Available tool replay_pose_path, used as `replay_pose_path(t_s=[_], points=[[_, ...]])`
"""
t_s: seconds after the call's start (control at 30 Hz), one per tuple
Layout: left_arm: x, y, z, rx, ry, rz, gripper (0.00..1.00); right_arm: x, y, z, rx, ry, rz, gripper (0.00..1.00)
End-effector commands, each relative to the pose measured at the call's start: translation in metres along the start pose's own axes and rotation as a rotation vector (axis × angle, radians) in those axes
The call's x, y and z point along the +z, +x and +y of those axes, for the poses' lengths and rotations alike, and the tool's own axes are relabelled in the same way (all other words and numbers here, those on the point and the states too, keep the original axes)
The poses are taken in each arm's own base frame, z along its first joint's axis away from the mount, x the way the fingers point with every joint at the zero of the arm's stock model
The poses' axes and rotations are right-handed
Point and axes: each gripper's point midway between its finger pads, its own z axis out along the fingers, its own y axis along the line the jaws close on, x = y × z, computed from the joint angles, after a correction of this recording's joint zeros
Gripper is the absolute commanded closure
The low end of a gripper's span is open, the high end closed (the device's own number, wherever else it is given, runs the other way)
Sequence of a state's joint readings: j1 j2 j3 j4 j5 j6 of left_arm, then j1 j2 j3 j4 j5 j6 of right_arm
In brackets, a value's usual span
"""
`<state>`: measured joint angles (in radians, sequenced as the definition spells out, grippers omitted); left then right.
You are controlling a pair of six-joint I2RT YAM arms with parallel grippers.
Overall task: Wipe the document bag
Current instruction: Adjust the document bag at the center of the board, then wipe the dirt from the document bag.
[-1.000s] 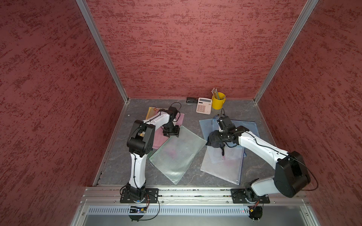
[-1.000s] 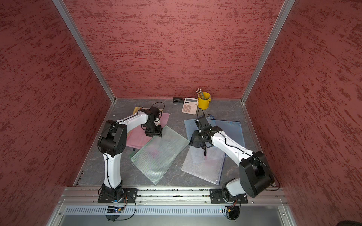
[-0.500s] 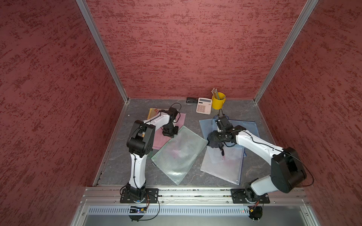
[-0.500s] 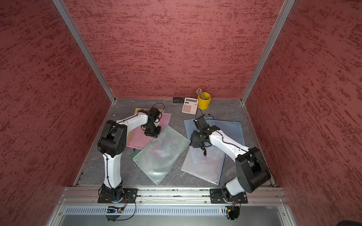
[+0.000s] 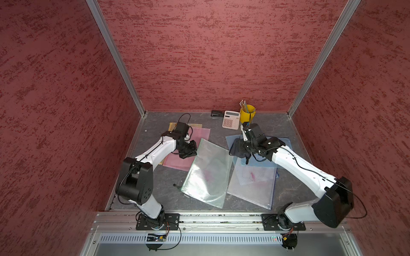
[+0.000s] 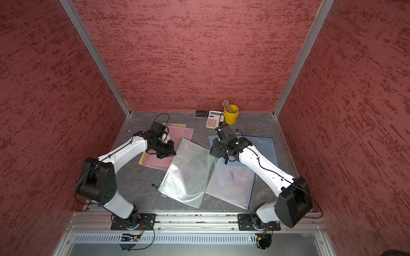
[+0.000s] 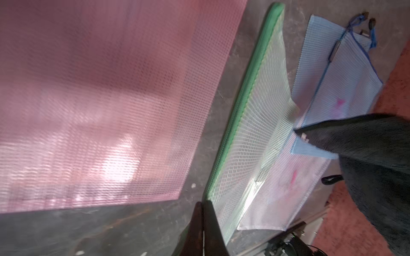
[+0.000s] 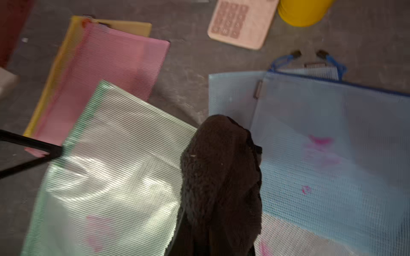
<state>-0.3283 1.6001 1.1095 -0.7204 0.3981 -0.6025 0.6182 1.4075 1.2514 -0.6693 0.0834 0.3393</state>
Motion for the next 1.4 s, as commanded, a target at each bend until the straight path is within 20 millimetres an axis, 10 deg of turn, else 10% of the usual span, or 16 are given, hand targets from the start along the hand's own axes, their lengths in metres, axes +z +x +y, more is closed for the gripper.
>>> replay_pose_path(t_s=[0.0, 0.2, 0.43, 0.63, 0.87, 0.97, 1.13, 1.27, 1.37], points=[[0.028, 0.01, -0.013, -0.157, 0.11, -0.012, 1.0, -0.002, 0.006, 0.054, -0.124, -0.134, 0.007, 1.0], [0.068, 0.017, -0.008, -0.237, 0.099, -0.052, 1.0, 0.06, 0.097, 0.129, -0.27, -0.278, 0.178, 1.0], [0.083, 0.011, 0.011, -0.299, 0.081, -0.09, 1.0, 0.104, 0.2, 0.107, -0.2, -0.232, 0.368, 1.0], [0.084, 0.006, 0.038, -0.373, 0.09, -0.103, 1.0, 0.1, 0.273, 0.069, -0.174, -0.116, 0.521, 1.0], [0.06, -0.002, 0.059, -0.379, 0.092, -0.142, 1.0, 0.033, 0.316, 0.026, -0.045, -0.032, 0.636, 1.0], [0.049, -0.001, 0.062, -0.379, 0.11, -0.151, 1.0, 0.009, 0.3, 0.014, -0.093, 0.007, 0.613, 1.0], [0.042, 0.003, 0.058, -0.349, 0.131, -0.148, 1.0, 0.013, 0.153, 0.061, -0.196, 0.008, 0.308, 1.0], [0.051, 0.004, 0.052, -0.329, 0.162, -0.12, 1.0, 0.06, 0.075, 0.132, -0.178, -0.082, 0.111, 1.0], [0.059, 0.005, 0.05, -0.323, 0.165, -0.11, 1.0, 0.113, 0.08, 0.156, -0.153, -0.111, 0.108, 1.0]])
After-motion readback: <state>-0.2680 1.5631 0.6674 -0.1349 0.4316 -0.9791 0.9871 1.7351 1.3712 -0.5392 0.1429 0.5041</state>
